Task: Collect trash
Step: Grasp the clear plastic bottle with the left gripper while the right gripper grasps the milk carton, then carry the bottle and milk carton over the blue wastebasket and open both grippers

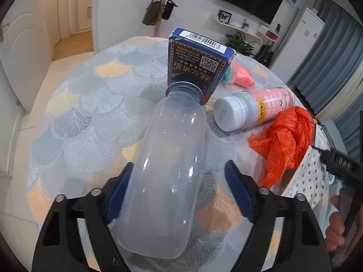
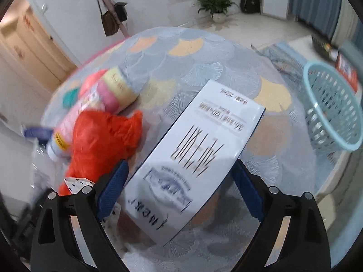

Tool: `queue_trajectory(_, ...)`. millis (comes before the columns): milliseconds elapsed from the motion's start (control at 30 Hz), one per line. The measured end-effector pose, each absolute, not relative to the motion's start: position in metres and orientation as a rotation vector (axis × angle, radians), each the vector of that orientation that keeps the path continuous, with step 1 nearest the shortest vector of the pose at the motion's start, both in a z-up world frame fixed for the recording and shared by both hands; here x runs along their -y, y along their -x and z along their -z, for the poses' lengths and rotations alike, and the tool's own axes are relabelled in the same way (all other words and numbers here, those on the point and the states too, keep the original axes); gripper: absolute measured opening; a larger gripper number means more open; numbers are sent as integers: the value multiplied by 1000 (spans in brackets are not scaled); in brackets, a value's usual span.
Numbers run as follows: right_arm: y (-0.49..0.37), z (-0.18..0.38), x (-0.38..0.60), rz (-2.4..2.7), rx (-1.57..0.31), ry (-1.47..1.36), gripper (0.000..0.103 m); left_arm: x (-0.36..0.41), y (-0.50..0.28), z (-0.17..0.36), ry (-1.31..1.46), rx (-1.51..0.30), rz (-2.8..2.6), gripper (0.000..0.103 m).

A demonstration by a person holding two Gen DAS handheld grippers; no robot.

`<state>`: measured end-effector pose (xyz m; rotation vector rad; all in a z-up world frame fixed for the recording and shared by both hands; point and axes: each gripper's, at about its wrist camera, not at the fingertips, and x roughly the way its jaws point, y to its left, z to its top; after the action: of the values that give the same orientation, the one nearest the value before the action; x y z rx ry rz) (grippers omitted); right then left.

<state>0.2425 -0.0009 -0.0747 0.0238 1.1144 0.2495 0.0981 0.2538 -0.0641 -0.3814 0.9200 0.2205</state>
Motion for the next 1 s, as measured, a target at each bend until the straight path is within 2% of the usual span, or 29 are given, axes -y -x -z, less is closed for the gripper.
queue_trajectory(133,-226,72,7,-268,-1082,0,78,-249,-97,65,359,-918,-224,59)
queue_trajectory(200,-222,68,10,-272,-1066,18,67,-247,-95,64,345,-911,-236,52)
queue_trajectory(300,-214,62,15,-289,-1033,58,56,-245,-90,63,367,-891,-223,48)
queue_trajectory(767,-200,20,52,-400,-903,-39,52,-219,-52,24,430,-720,-132,45)
queue_trajectory(1000,-189,-13,75,-417,-806,-88,52,-187,-44,-16,383,-622,-53,45)
